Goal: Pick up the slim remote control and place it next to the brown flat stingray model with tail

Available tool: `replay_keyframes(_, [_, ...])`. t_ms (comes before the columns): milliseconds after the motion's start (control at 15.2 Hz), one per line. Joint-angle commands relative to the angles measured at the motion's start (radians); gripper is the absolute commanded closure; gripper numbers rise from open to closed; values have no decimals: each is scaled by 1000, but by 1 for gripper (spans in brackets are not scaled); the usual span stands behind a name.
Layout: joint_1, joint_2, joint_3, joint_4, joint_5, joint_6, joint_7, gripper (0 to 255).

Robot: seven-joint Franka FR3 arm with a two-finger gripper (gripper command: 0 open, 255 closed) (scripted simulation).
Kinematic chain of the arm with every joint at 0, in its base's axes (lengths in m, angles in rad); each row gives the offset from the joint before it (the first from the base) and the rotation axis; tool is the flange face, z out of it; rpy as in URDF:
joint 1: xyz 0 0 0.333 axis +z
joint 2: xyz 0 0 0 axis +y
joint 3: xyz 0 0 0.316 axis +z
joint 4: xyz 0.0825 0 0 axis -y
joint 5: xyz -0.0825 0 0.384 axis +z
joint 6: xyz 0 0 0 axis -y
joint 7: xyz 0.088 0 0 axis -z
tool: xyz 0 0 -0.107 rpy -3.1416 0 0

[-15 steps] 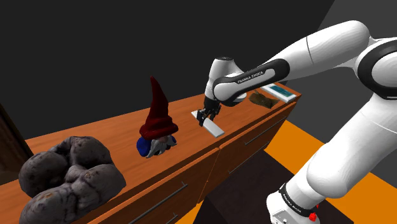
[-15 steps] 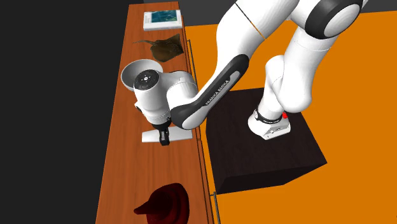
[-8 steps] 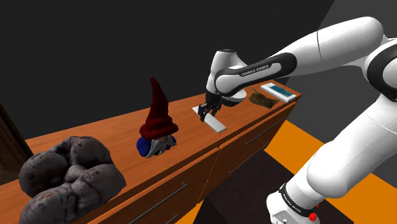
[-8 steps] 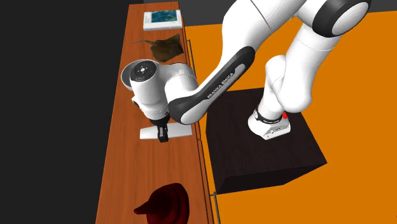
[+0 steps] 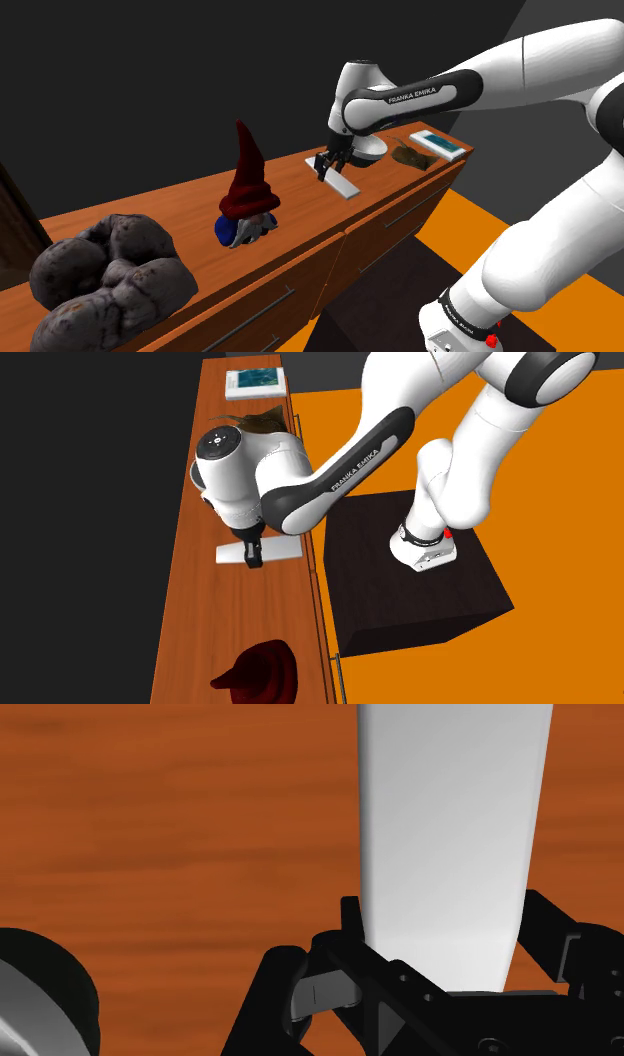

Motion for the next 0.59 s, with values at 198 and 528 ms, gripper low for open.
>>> replay_keyframes(198, [0, -27, -1, 44, 4, -71, -3, 255])
replay_keyframes(528, [-10, -57, -17, 65, 6, -121, -30, 255])
